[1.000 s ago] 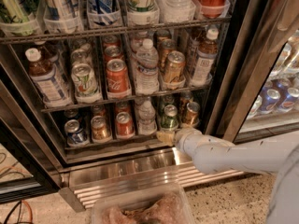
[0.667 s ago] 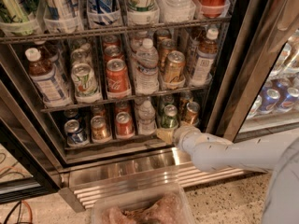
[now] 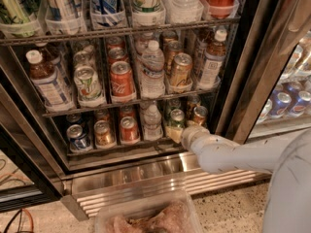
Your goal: Pick green can from bottom shelf of fridge
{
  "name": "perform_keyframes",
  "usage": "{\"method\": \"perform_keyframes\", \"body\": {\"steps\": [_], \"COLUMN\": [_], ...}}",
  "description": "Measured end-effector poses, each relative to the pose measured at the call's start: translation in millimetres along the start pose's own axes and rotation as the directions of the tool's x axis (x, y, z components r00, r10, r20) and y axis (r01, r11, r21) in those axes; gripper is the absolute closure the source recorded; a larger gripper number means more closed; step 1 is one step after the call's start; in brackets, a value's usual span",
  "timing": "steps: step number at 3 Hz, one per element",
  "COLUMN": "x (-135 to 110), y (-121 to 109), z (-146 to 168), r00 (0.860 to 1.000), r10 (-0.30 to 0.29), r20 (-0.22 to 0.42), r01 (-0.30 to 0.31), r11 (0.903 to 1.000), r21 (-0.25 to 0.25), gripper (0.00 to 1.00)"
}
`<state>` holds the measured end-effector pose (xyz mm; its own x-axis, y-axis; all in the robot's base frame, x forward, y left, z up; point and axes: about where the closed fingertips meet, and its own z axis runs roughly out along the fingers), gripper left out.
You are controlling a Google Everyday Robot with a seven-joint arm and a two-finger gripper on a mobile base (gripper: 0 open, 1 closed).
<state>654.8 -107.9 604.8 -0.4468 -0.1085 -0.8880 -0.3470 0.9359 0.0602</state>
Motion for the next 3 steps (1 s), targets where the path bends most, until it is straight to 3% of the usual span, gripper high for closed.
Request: {"method": "perform_keyframes", "body": {"steps": [1, 3], "x": [-1.5, -4.6], "y": [-1.0, 13.8], "z": [2.1, 19.2], "r00": [1.000, 1.000], "r10": [0.001, 0.008], "r20": [0.005, 0.009], "r01": [-0.001, -0.007], "r11": [1.0000, 0.9981], "r21": [0.001, -0.062], "gripper": [0.33, 0.33]}}
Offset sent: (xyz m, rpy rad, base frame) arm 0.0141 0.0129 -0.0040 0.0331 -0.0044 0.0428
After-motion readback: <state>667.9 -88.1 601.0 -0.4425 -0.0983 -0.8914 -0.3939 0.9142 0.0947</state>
